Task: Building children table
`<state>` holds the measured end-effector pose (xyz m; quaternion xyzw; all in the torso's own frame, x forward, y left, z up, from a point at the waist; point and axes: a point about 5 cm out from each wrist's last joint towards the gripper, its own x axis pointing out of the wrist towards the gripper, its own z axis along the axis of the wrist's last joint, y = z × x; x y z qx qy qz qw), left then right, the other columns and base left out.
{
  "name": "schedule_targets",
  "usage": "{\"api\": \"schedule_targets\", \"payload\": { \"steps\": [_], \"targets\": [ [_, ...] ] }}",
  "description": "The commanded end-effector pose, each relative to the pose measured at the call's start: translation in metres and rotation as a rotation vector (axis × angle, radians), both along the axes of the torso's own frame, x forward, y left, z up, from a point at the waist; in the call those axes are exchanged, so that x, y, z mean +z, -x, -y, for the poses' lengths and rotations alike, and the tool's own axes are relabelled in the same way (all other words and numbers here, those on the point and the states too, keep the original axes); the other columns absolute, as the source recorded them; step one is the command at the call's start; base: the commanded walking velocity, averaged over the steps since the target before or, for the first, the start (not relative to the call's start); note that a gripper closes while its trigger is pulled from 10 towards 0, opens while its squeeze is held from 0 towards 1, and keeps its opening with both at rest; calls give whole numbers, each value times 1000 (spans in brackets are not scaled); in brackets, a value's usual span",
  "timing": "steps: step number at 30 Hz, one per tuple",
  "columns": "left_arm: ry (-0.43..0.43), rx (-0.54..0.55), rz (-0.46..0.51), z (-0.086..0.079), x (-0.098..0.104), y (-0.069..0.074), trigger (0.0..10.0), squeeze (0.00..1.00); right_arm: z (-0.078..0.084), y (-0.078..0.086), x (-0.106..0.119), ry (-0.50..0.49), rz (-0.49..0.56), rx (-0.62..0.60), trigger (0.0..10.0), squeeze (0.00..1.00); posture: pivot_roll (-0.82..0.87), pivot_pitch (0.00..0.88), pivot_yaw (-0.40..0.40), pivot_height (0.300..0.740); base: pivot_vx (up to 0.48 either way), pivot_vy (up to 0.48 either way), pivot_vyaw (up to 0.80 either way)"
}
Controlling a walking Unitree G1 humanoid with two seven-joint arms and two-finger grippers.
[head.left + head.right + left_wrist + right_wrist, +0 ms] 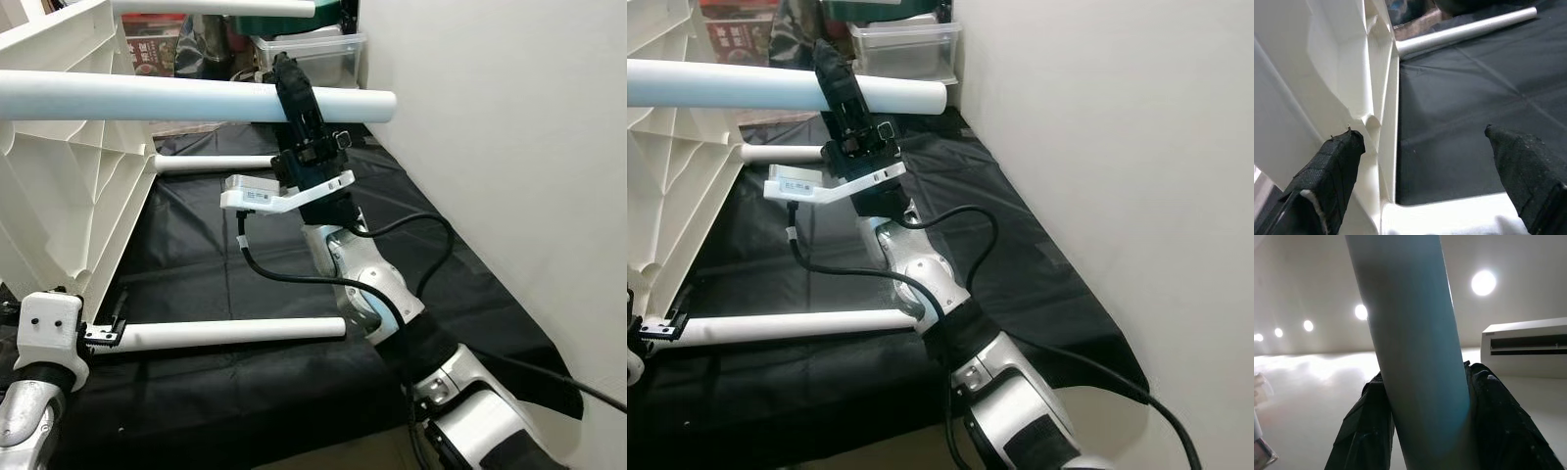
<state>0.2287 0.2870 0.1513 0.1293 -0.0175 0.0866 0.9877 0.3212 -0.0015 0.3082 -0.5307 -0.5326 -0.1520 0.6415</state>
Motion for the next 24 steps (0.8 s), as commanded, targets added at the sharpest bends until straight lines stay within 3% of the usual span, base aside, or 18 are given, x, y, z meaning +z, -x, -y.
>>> {"api": "schedule_targets", "payload": {
  "steps": [1, 2, 4, 10, 14, 19, 20, 21, 22, 23, 24],
  "targets": [
    [9, 160, -48, -35, -7, 12, 10000, 0, 4, -1, 3, -80, -15, 38, 0, 0, -4, 105, -8, 734, 0, 0, 0],
    [47, 209, -96, -47, -22, 13, 10000, 0, 8, -4, 8, -86, -14, 31, 0, 0, 0, 104, -12, 734, 0, 0, 0],
    [47, 209, -96, -47, -22, 13, 10000, 0, 8, -4, 8, -86, -14, 31, 0, 0, 0, 104, -12, 734, 0, 0, 0],
    [95, 240, -175, -60, -50, 15, 10000, 0, 13, -8, 14, -95, -11, 21, 0, 0, -3, 105, -10, 734, 0, 0, 0],
    [-55, 266, -141, -76, -29, 4, 10000, 0, 25, -10, 18, -127, -17, 3, 0, 0, -13, 102, 0, 734, 0, 0, 0],
    [-148, 328, -99, -94, -8, 1, 10000, 0, 40, -18, 21, -164, -39, -26, 0, 0, -13, 102, 0, 734, 0, 0, 0],
    [-202, 359, -86, -105, 5, 2, 10000, 0, 52, -26, 22, -187, -57, -58, 0, 0, -1, 89, 7, 734, 0, 0, 0],
    [-202, 359, -86, -105, 5, 2, 10000, 0, 52, -26, 22, -187, -57, -58, 0, 0, -1, 89, 7, 734, 0, 0, 0],
    [-257, 408, -79, -118, 19, 4, 10000, 0, 67, -34, 21, -219, -84, -97, 0, 0, 1, 89, 7, 734, 0, 0, 0],
    [-257, 408, -79, -118, 19, 4, 10000, 0, 67, -34, 21, -219, -84, -97, 0, 0, 1, 89, 7, 734, 0, 0, 0],
    [-318, 457, -69, -133, 36, 8, 10000, 0, 85, -43, 19, -255, -117, -145, 0, 0, 1, 89, 7, 734, 0, 0, 0]
  ]
}}
